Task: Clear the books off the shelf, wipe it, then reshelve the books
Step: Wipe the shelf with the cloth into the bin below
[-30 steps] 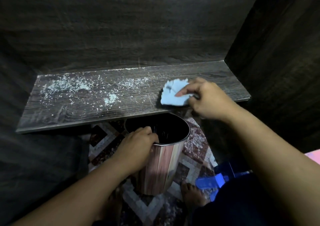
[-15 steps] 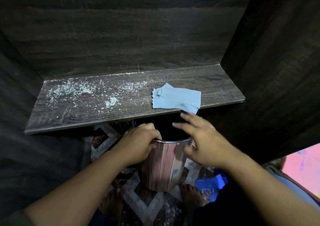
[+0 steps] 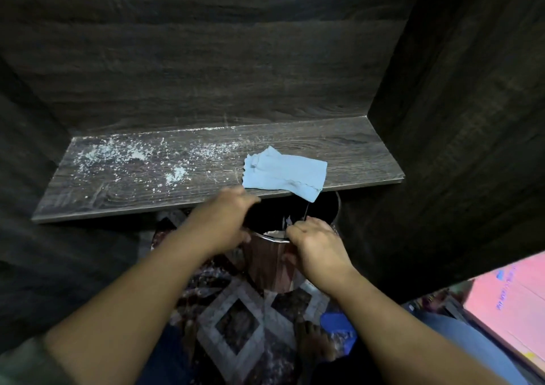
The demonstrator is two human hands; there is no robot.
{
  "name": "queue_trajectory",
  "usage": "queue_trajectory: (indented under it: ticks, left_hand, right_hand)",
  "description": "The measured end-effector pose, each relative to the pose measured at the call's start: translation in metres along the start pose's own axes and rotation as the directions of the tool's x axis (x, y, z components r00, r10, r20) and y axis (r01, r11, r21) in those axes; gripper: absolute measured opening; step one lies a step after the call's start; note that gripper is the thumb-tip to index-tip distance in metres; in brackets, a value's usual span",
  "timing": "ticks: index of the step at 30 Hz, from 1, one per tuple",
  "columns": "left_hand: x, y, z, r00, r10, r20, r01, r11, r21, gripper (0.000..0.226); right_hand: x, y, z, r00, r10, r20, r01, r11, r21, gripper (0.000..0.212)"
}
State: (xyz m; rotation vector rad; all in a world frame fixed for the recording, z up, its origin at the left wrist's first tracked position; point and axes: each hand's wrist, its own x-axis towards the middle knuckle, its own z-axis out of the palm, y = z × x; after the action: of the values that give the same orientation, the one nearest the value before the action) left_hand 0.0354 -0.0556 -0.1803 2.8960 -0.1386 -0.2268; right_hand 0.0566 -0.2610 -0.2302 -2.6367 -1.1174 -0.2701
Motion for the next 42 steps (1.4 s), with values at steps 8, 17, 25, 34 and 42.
queue_trajectory:
  ticks: [8,17,25,34,42]
  left_hand:
    - [0.055,-0.010,-0.027,0.964,0.025,-0.263,-0.022,1.000,0.016,0.040]
    - [0.103,-0.010,0.003,0.957,0.248,-0.152,-0.226,0.963,0.148,0.071]
    - [0.119,-0.018,-0.005,0.954,0.229,-0.196,-0.189,0.961,0.204,0.057]
    - [0.129,-0.094,-0.050,0.804,0.256,-0.536,0.060,0.863,0.502,0.043]
    - [0.148,-0.104,-0.041,0.823,0.285,-0.491,0.075,0.803,0.591,0.013]
  right_hand:
    - [-0.009,0.014,0.007,0.998,0.061,-0.028,-0.061,0.998,0.015,0.049]
    - [-0.011,0.029,0.009,1.000,0.031,0.000,-0.031,0.998,0.049,0.050]
    - [-0.002,0.028,0.019,0.997,0.023,0.078,-0.028,0.998,0.063,0.045]
    - [0.005,0.023,0.030,0.989,0.019,0.146,-0.036,0.993,0.110,0.034]
    - [0.013,0.021,0.037,0.986,0.015,0.167,-0.030,0.996,0.086,0.043]
